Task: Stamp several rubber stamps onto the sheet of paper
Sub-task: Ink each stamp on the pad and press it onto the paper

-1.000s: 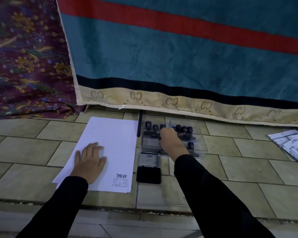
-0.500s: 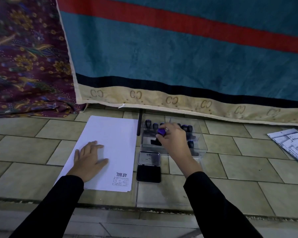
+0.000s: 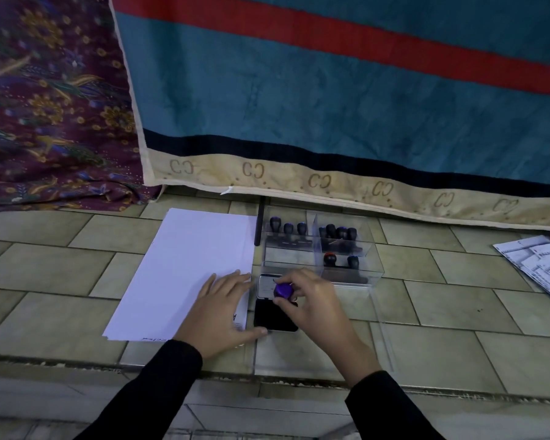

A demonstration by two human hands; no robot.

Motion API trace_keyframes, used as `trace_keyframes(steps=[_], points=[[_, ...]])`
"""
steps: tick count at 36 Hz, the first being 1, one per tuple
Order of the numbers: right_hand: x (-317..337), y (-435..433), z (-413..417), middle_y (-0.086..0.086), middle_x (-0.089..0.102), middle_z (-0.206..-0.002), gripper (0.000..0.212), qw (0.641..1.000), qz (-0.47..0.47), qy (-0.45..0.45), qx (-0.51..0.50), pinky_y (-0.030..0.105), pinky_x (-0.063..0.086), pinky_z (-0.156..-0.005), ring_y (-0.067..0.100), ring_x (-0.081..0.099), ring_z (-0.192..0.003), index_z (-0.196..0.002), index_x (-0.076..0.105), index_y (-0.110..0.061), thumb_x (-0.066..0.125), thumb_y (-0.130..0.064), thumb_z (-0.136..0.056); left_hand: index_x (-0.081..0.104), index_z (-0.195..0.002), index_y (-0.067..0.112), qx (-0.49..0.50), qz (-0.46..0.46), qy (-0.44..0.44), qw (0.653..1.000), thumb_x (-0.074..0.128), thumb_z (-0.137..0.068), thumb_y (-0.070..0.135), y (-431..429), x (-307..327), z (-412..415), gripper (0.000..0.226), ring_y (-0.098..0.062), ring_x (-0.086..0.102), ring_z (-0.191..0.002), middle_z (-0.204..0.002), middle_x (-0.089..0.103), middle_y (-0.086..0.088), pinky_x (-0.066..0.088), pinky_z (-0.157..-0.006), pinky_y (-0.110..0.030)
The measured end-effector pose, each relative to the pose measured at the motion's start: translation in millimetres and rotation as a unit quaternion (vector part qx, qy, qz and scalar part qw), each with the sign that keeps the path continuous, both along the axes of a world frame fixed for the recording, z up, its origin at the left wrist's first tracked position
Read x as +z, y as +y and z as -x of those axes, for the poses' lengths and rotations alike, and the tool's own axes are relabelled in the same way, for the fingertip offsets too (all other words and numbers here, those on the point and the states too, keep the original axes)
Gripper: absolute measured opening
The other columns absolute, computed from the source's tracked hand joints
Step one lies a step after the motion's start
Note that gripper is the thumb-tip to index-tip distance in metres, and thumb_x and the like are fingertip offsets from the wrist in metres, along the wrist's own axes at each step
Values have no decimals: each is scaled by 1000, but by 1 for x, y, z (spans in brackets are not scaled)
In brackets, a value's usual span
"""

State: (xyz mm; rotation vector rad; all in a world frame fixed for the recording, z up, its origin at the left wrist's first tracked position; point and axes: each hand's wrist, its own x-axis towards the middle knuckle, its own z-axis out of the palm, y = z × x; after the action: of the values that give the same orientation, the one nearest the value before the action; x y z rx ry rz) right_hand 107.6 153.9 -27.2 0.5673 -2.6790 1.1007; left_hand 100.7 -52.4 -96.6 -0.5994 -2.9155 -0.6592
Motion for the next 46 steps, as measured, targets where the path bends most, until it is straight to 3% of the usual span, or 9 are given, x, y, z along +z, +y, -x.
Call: trace_keyframes(steps=[4, 10, 21, 30, 37, 43, 46], points=[[-2, -1, -4, -1, 62, -91, 25, 1000, 1, 0, 4, 28, 55, -73, 11, 60, -77, -96, 65, -15, 77, -15, -74, 27, -144, 37, 3, -15, -7, 1000, 42, -63, 91, 5, -2, 1, 98, 11, 6, -136, -150, 30, 22, 0, -119, -30], [-2, -3, -9, -1, 61, -95, 29, 1000, -5, -12, 11, 27, 56, -75, 9, 61, -78, -101, 66, -15, 77, -17, -74, 37, -139, 35, 14, -22, 1, 1000, 43, -62, 91, 6, -5, 2, 95, 6, 15, -138, -145, 38, 21, 2, -117, -27], [2, -5, -14, 2, 65, -100, 26, 999, -34, 3, 10, 29, 54, -79, 13, 62, -81, -104, 66, -13, 72, -14, -79, 38, -138, 34, 17, -20, -4, 1000, 41, -61, 92, 6, -6, 3, 97, 1, 19, -140, -145, 39, 21, 6, -118, -31], [5, -14, -12, 5, 64, -90, 12, 996, -81, 24, -6, 26, 50, -73, 17, 59, -82, -89, 64, -8, 69, -11, -78, 42, -135, 32, 19, -17, 5, 1000, 43, -60, 92, 7, -3, 3, 95, -2, 24, -139, -141, 43, 18, 13, -118, -34], [2, -17, -15, 4, 65, -89, 16, 995, -96, 9, -11, 25, 49, -71, 17, 59, -81, -87, 64, -9, 72, -11, -73, 42, -135, 32, 23, -17, -2, 1000, 41, -59, 92, 8, -1, 2, 97, -1, 22, -139, -141, 42, 18, 9, -119, -33], [0, -17, -13, 3, 63, -91, 15, 996, -78, 2, -32, 20, 47, -72, 15, 59, -81, -89, 64, -11, 71, -11, -76, 39, -137, 34, 16, 5, -4, 1000, 39, -62, 92, 7, 3, 0, 95, -1, 20, -141, -143, 40, 20, 5, -120, -34], [-1, -13, -15, 2, 64, -93, 16, 997, -71, -8, -21, 21, 50, -75, 15, 61, -82, -91, 64, -12, 71, -12, -76, 41, -136, 36, 29, -38, 0, 999, 36, -74, 85, -2, 7, 1, 80, -1, 23, -140, -143, 41, 21, 6, -120, -34]])
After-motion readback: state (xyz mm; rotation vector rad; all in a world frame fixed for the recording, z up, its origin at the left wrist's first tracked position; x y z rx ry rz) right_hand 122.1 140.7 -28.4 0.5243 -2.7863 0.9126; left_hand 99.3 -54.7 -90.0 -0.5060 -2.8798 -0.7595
